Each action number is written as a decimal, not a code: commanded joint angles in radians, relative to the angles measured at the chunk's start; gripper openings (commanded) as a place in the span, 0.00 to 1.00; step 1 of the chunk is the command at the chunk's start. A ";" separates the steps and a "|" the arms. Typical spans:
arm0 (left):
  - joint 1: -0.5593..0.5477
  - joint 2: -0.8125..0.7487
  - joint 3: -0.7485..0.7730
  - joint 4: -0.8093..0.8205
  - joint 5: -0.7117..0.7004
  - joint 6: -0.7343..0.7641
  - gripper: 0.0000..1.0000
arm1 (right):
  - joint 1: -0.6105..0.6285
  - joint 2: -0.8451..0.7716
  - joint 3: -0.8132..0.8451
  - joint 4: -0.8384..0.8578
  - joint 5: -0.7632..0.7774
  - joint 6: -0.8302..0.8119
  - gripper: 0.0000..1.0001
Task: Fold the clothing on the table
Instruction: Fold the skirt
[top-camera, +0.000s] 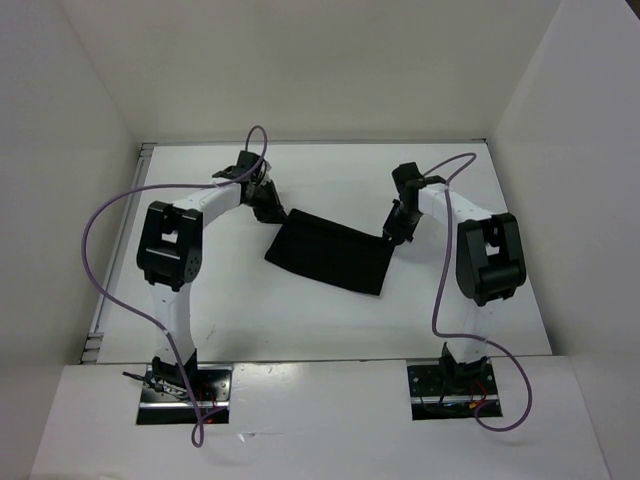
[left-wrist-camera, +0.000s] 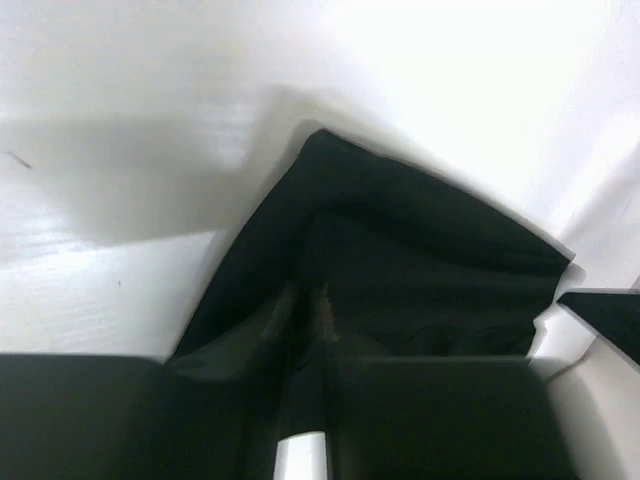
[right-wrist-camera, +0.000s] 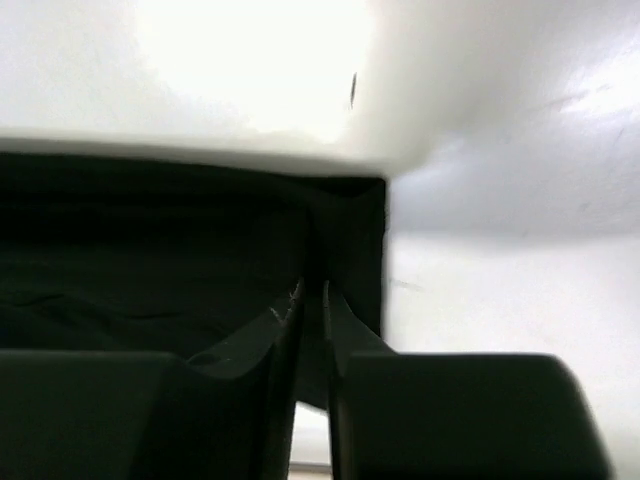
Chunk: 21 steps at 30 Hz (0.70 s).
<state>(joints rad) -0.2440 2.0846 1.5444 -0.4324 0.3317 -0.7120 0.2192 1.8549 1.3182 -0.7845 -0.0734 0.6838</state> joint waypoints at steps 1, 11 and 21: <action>0.020 0.012 0.048 0.049 -0.049 0.000 0.29 | -0.021 0.021 0.084 0.034 0.067 -0.035 0.19; 0.055 -0.029 0.148 0.176 0.044 -0.010 0.99 | -0.101 0.055 0.343 0.007 0.098 -0.087 0.40; 0.011 -0.259 -0.148 0.293 0.283 -0.020 0.99 | -0.101 -0.203 -0.080 0.065 -0.086 -0.055 0.53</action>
<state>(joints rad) -0.1955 1.8835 1.4864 -0.2142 0.4770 -0.7364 0.1127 1.7321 1.3556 -0.7494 -0.0715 0.6159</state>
